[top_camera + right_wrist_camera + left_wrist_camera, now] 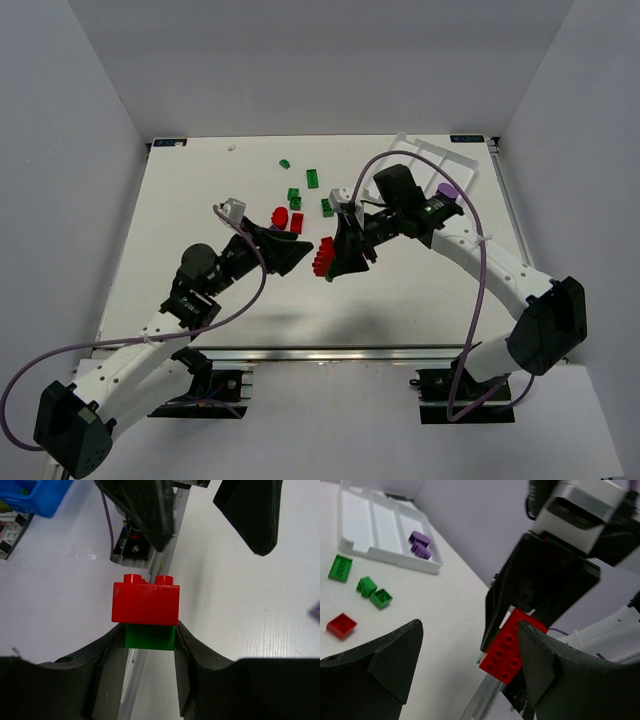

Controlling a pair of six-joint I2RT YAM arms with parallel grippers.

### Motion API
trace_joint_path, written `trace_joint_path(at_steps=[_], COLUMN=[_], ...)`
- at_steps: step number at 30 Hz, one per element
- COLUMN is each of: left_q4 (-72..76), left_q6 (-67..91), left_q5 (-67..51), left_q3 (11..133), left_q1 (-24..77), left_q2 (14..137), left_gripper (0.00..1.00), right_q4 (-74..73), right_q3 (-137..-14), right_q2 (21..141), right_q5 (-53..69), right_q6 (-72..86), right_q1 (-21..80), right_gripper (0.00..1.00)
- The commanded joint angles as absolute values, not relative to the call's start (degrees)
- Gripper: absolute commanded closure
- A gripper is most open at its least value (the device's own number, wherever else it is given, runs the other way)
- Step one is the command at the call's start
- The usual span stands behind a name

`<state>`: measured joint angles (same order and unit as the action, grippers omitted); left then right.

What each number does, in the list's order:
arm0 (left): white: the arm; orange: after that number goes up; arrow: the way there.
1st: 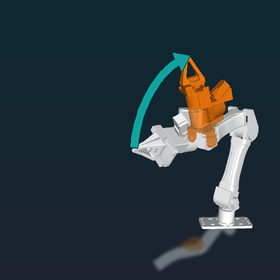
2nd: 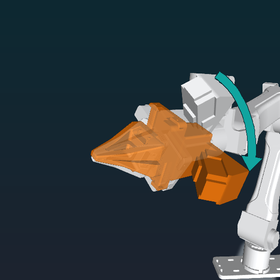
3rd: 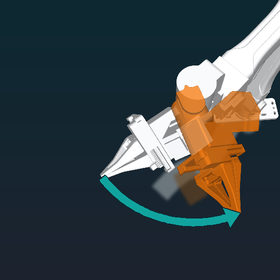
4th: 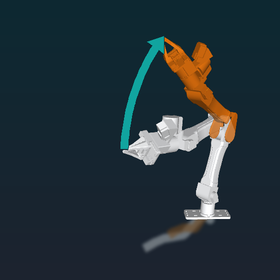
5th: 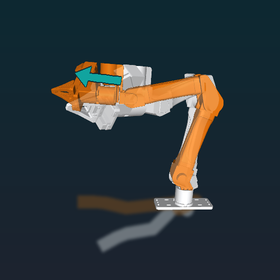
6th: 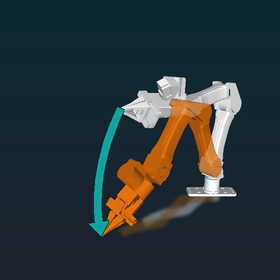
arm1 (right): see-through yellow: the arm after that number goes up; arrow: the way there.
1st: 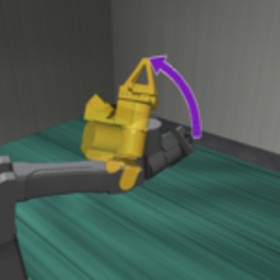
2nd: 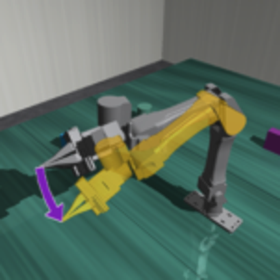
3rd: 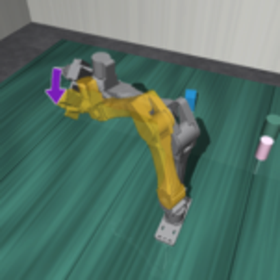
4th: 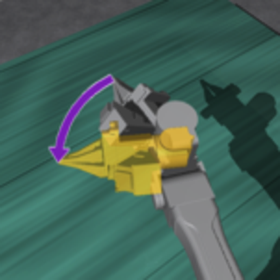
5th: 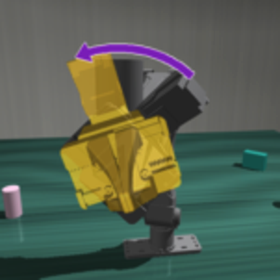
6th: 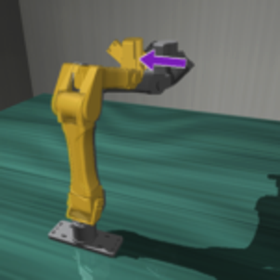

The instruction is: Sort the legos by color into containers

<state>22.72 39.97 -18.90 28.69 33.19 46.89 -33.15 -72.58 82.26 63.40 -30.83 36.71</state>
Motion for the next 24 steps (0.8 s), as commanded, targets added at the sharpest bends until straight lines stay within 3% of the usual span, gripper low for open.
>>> trace_joint_path(at_steps=[1,13,24], left_q4=[29.7,39.8,47.2], left_q6=[35.16,36.65,39.38], left_q5=[-24.34,-35.85,-39.55], left_q3=[27.69,24.7,25.66], left_q1=[33.49,33.49,34.1], left_q2=[45.0,46.84,54.31], left_gripper=[0.15,0.19,0.2], right_q4=[-34.19,-33.05,-31.03], right_q3=[-76.55,-77.96,-77.44], right_q2=[83.23,85.6,86.22], right_q5=[69.61,70.75,71.01], right_q6=[-29.01,-27.51,-26.19], right_q1=[36.47,36.39,36.39], right_gripper=[1.0,1.0,1.0])
